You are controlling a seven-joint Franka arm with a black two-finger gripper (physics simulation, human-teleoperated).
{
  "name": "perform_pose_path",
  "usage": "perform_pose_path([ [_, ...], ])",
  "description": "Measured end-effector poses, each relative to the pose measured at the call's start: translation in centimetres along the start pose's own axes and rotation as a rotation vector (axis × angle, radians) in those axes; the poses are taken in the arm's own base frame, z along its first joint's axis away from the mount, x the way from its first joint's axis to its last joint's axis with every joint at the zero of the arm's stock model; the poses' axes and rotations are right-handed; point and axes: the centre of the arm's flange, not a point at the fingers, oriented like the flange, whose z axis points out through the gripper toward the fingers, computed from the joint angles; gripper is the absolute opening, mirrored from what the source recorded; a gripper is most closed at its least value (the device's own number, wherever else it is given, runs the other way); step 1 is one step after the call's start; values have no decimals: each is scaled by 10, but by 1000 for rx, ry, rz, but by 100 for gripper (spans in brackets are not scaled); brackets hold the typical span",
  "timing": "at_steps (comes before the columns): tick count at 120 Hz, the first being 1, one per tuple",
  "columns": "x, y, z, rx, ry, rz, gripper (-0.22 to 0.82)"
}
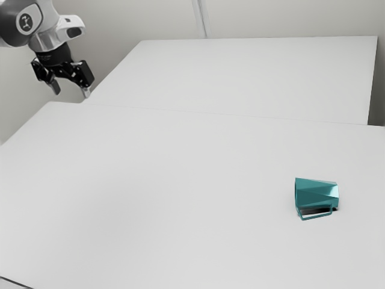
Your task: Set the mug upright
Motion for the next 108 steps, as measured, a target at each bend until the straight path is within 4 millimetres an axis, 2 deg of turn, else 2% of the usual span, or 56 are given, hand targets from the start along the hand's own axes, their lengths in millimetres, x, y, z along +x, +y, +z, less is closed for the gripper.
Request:
perform_pose_path([
  [15, 6, 8, 1, 2, 14, 35, 60],
  [27, 13, 26, 6, 3, 26, 81, 60],
  [36, 23, 39, 21, -14, 21, 109, 60],
  [47, 31, 61, 39, -121, 5, 123, 60],
  [64, 38, 115, 82, -249, -66, 140, 60],
  [82, 26, 183, 128, -387, -172, 102, 60],
  [108, 8, 271, 175, -530, -292, 10, 60],
])
